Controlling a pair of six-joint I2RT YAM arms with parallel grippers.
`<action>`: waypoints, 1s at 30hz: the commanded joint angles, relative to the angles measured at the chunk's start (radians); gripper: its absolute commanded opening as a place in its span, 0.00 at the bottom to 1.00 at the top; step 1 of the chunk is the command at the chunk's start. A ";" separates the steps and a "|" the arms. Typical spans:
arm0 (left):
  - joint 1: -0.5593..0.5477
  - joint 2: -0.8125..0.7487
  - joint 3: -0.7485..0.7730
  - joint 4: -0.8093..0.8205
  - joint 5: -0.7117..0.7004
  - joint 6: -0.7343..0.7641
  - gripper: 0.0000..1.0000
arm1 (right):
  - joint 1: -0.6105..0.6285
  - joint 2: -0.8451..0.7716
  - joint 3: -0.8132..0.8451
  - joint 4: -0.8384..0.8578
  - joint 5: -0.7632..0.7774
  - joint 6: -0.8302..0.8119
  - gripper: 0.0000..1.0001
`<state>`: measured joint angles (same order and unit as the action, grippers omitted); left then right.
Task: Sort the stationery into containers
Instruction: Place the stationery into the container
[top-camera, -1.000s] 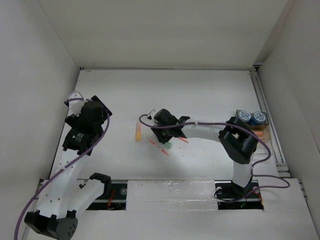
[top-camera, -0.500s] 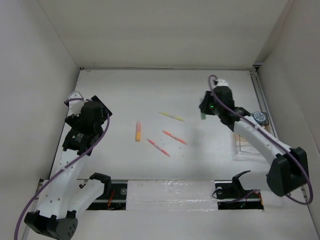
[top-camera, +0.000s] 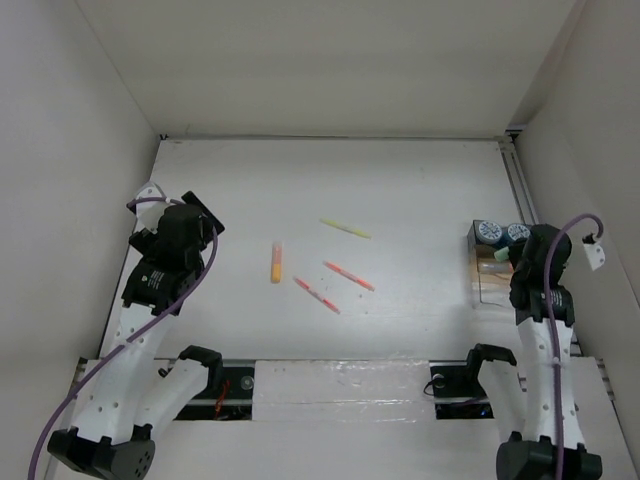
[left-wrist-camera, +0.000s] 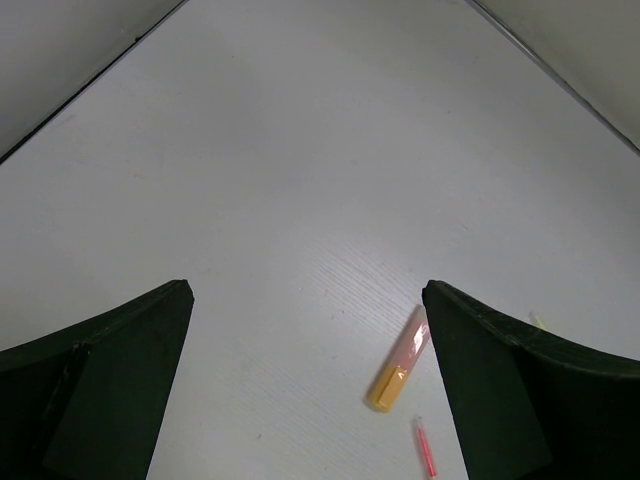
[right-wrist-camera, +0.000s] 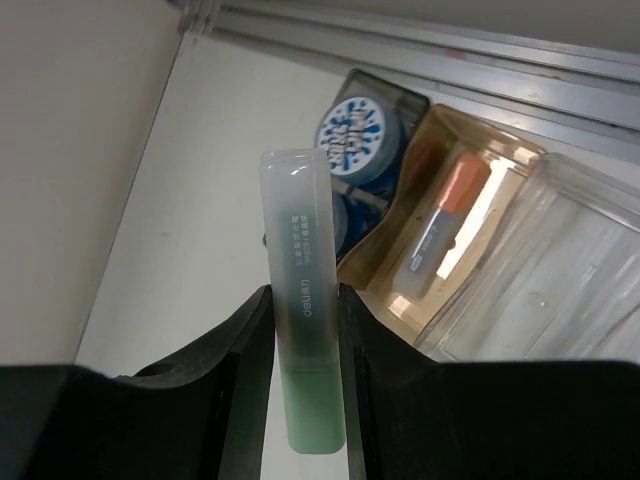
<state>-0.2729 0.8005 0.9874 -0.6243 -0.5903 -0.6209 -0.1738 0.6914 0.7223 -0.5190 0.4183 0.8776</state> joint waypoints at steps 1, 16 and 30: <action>0.006 -0.014 -0.004 0.028 0.007 0.016 1.00 | -0.071 -0.007 -0.036 -0.075 0.054 0.162 0.00; 0.006 -0.003 -0.004 0.028 0.017 0.016 1.00 | -0.167 0.144 -0.141 0.159 -0.065 0.330 0.00; 0.006 0.016 -0.004 0.037 0.017 0.026 1.00 | -0.176 0.223 -0.187 0.220 -0.016 0.379 0.07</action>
<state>-0.2729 0.8127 0.9874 -0.6235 -0.5755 -0.6136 -0.3408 0.9112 0.5438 -0.3641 0.3679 1.2358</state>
